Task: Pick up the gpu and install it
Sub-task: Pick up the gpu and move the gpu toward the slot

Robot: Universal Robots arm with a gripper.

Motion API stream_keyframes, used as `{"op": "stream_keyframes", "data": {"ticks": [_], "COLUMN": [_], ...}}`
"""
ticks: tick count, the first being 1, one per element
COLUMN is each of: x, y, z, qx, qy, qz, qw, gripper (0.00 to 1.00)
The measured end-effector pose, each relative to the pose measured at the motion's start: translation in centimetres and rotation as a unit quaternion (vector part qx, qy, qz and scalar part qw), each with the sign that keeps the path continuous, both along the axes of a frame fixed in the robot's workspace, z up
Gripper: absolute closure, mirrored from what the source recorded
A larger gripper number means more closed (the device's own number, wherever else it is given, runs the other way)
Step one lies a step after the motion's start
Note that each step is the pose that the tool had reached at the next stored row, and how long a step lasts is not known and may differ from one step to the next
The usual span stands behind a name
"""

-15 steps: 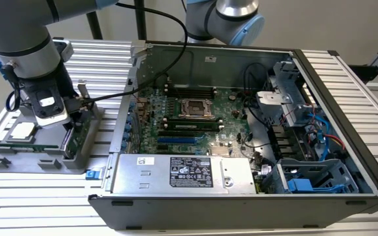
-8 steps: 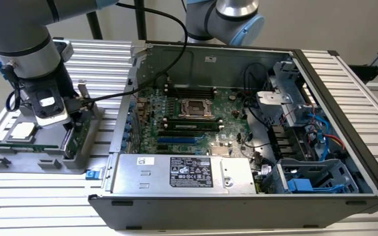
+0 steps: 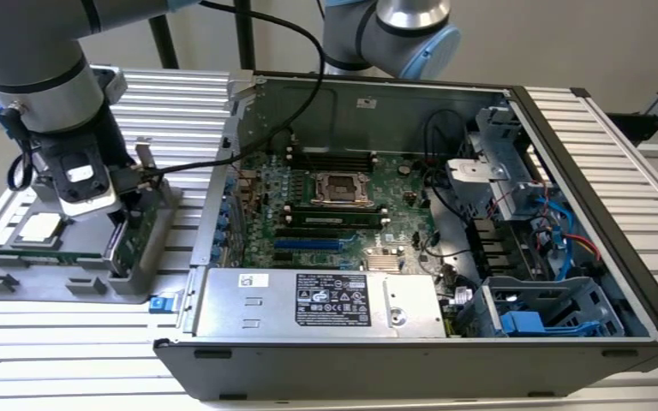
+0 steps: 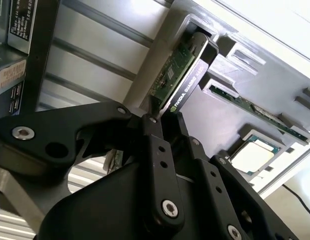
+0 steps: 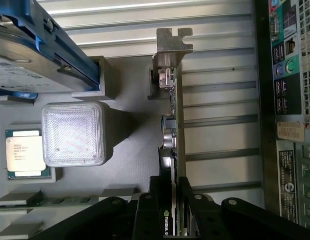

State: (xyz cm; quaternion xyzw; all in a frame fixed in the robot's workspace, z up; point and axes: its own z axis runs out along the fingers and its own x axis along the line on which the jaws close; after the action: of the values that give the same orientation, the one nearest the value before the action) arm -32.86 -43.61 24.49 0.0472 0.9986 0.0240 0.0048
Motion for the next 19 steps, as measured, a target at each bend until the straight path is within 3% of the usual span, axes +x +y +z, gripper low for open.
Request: {"op": "stream_keyframes", "data": {"ticks": [19], "x": [0.00], "y": [0.00], "z": [1.62], "qx": [0.0000], "qy": [0.0000], "qz": [0.000], "qw": [1.0000], "gripper": [1.00]}}
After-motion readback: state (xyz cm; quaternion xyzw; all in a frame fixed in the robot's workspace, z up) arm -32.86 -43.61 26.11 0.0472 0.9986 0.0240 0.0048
